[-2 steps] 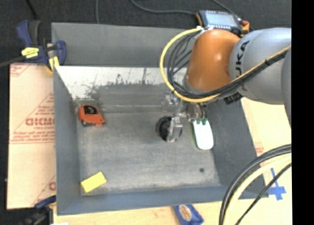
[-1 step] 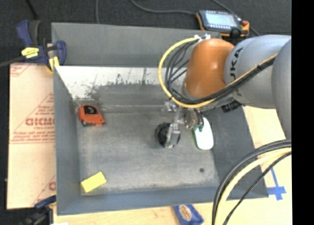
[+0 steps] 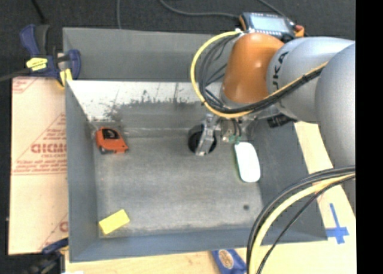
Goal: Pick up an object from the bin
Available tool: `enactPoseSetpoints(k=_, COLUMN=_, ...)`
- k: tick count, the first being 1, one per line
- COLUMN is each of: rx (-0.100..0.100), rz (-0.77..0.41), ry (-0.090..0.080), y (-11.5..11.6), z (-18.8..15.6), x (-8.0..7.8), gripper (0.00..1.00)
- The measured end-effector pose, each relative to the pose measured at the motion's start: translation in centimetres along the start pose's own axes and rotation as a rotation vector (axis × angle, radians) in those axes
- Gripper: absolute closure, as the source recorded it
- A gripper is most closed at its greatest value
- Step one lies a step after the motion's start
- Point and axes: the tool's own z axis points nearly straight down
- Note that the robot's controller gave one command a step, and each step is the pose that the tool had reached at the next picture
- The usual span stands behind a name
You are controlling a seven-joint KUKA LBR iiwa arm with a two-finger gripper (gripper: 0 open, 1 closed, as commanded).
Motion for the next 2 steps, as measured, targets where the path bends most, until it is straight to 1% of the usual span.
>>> enactPoseSetpoints(k=1, rx=0.0, rz=0.0, ry=0.0, y=0.0, z=0.0, x=0.0, gripper=1.0)
enactPoseSetpoints(k=2, rx=0.0, rz=-0.01, ry=0.005, y=0.5, z=-5.8, x=-0.6, gripper=1.0)
